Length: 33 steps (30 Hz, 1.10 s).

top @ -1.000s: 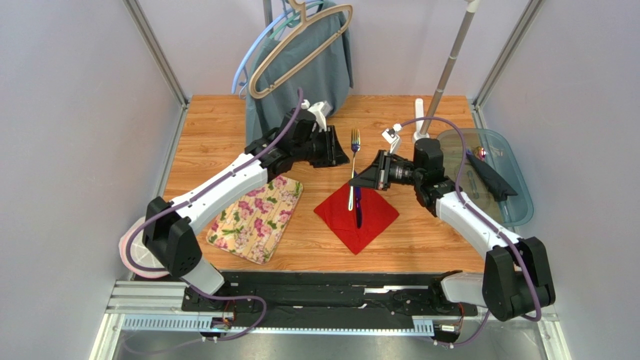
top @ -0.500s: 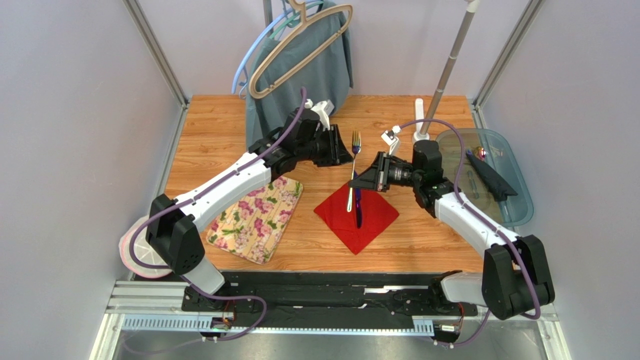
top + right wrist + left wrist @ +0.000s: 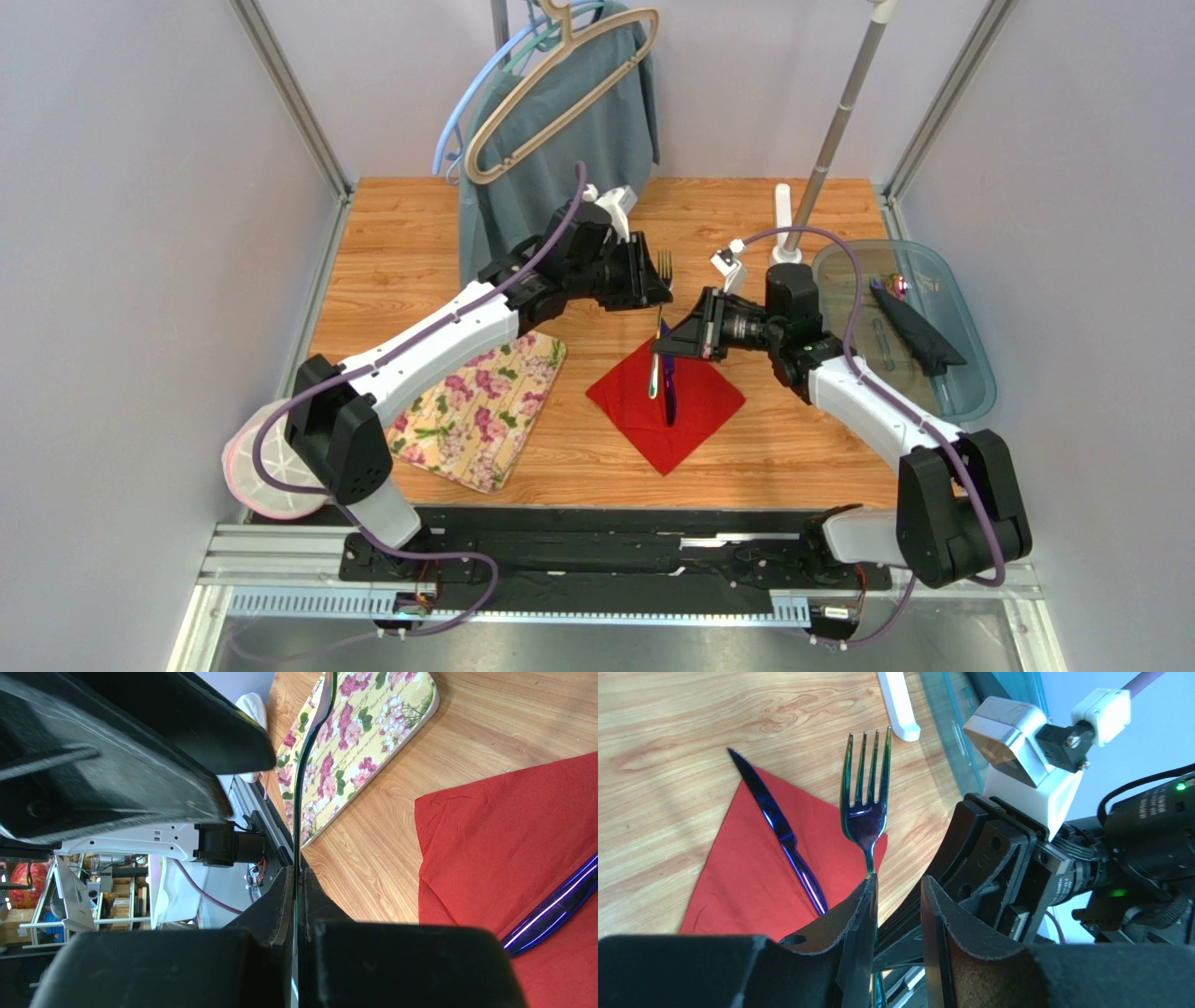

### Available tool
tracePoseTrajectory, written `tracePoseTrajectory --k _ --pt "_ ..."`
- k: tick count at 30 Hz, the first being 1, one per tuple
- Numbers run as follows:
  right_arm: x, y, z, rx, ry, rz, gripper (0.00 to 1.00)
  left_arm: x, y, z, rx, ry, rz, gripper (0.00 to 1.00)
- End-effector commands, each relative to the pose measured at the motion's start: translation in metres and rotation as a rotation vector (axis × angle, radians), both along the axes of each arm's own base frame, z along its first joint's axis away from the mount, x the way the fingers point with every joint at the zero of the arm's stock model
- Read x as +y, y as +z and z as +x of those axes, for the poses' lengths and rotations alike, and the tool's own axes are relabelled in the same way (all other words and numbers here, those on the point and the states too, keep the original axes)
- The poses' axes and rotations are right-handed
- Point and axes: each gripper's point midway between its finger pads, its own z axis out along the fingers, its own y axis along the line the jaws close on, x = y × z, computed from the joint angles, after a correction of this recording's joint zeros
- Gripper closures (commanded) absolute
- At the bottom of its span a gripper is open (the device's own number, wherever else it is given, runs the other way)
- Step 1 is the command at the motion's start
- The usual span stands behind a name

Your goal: Place the utensils on the paper napkin and roll it up

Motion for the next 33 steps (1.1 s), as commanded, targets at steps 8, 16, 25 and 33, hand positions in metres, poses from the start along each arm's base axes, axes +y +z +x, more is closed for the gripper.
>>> tracePoseTrajectory --k 8,16,25,33 --pt "0.001 0.013 0.005 -0.069 0.0 -0.001 1.0 -0.003 -0.004 0.006 -0.019 0.039 0.053 0.65" --pt "0.001 0.011 0.006 -0.068 -0.003 -0.007 1.0 -0.004 -0.01 0.008 -0.022 0.051 0.087 0.71" --pt "0.001 0.01 0.005 -0.065 0.001 -0.011 1.0 -0.012 -0.011 0.009 -0.004 0.038 0.065 0.86" --pt "-0.017 0.007 0.02 -0.072 -0.052 -0.089 0.46 -0.006 -0.041 0.011 0.075 0.097 0.115 1.0"
